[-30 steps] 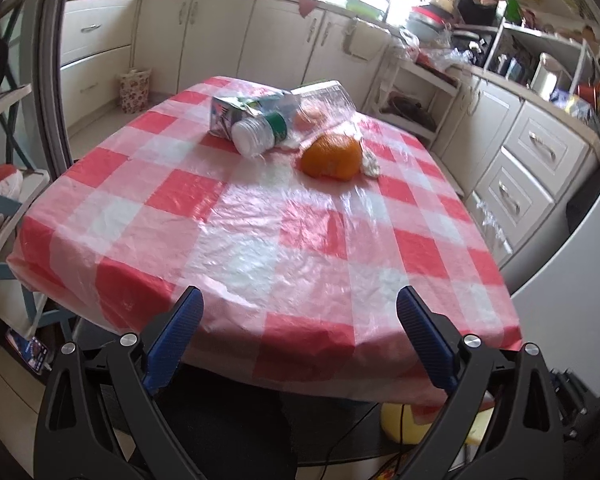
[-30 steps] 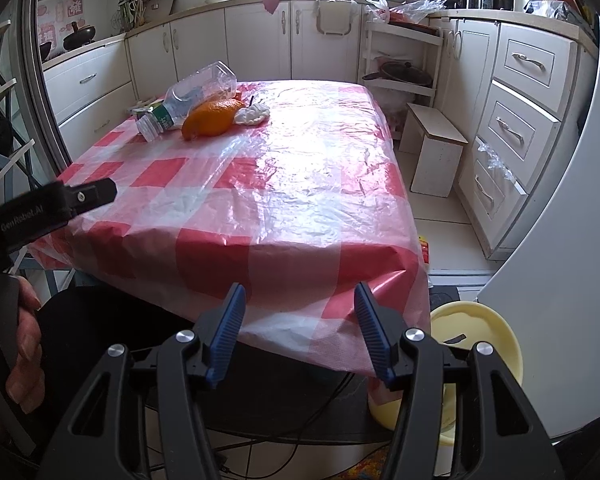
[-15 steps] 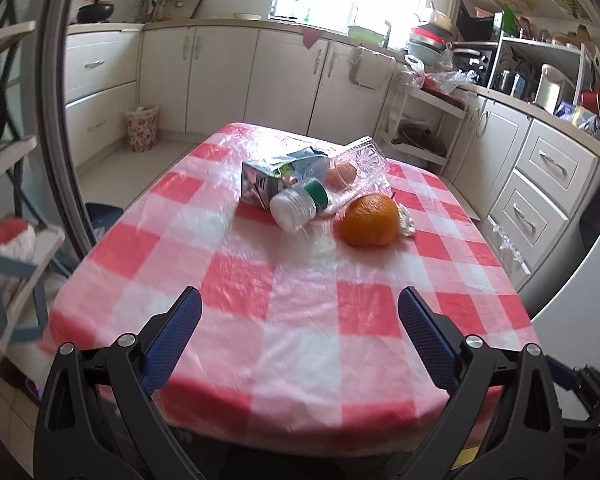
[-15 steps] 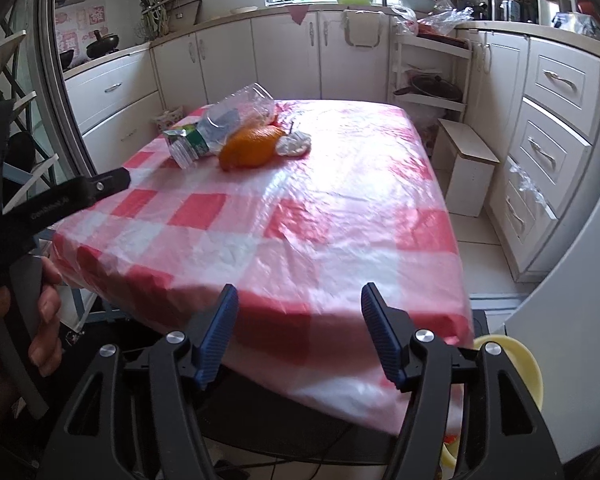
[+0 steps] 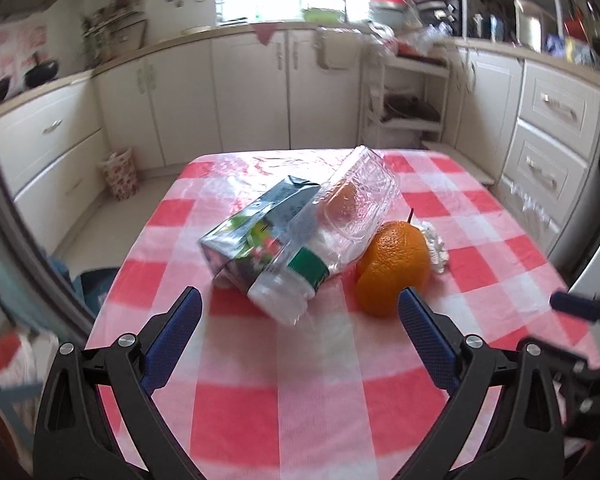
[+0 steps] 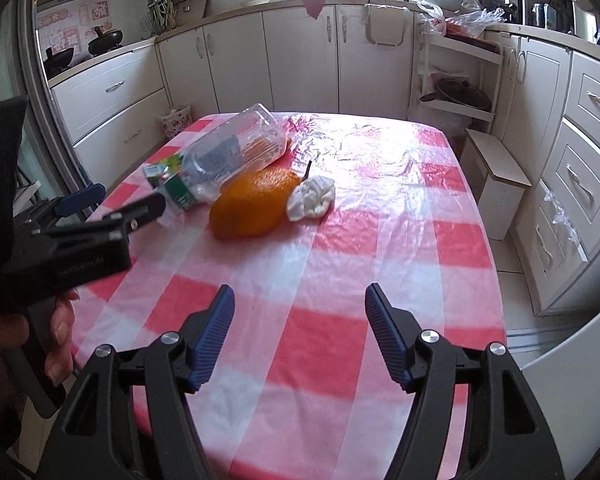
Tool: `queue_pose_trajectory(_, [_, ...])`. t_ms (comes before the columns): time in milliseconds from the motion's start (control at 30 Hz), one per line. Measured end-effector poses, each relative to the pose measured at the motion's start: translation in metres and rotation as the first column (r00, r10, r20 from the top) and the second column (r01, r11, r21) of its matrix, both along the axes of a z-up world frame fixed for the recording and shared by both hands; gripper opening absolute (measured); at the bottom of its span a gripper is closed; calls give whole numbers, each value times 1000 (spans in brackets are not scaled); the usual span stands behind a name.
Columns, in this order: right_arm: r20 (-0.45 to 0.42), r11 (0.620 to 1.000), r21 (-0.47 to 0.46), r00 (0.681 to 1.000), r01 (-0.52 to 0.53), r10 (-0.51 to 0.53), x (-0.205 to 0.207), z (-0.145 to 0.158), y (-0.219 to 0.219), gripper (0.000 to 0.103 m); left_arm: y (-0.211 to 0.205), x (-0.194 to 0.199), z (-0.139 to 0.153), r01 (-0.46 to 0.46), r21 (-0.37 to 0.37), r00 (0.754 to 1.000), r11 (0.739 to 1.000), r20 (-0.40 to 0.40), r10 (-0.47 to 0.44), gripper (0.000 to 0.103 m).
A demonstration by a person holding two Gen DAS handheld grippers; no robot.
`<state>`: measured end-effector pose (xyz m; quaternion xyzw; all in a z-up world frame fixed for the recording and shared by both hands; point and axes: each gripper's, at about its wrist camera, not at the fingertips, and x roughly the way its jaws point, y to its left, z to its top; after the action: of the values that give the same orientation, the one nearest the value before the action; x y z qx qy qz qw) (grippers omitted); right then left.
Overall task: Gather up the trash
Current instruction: 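Grasp the clear plastic bottle with the left tool while the right tool grasps the orange peel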
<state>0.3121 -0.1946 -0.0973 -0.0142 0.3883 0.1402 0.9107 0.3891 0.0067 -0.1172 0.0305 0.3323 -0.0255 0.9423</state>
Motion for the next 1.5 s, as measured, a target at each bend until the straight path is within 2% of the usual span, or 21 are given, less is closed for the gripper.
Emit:
queue_pose_trajectory(167, [-25,999,40,1000,-1,2,30,-2,1,66,-11,30,-7,53,52,998,997,-27,-52,94])
queue_pose_trajectory(333, [-46,997,71,999,-9,12,54,-5,8,67,-20,51,-11,120,47,991,992,-68,-116,91])
queue_pose_trajectory(467, [-72,992,127,997,-13,22,68,-7,10,67,-24,57,-14,164,29,981,986,-108,-160,69])
queue_pose_trajectory(600, [-115,980,199,992,-18,41,82,-12,12,67,-9,59,-12,162,-61,975,985,-147,-169,52])
queue_pose_trajectory(767, [-170,966,257,983,-18,64,99,-21,23,67,7,60,-15,154,-108,968,982,-181,-171,39])
queue_pose_trajectory(867, [-201,954,301,977,-6,69,107,-28,29,66,8,59,-21,156,-113,968,981,-182,-175,39])
queue_pose_trajectory(900, [-200,952,307,977,-10,75,108,-28,31,62,6,57,-21,167,-124,965,978,-182,-188,39])
queue_pose_trajectory(967, [-203,947,319,973,-39,108,107,-28,35,47,1,53,-21,181,-132,961,975,-186,-204,39])
queue_pose_trajectory(1067, [-209,944,322,968,-68,141,99,-25,35,37,-7,42,-22,200,-147,953,969,-199,-227,39])
queue_pose_trajectory(1300, [-288,926,358,930,-119,230,63,-28,19,36,-4,-17,-23,194,-236,945,952,-215,-246,39])
queue_pose_trajectory(1400, [-306,930,339,918,-141,251,43,-26,8,40,-1,-44,-25,183,-248,941,951,-235,-243,39])
queue_pose_trajectory(1433, [-321,932,332,911,-146,257,37,-26,3,43,0,-50,-25,177,-237,942,955,-242,-234,42])
queue_pose_trajectory(1500, [-323,931,336,911,-142,256,28,-27,-7,44,1,-59,-25,157,-200,946,967,-250,-205,62])
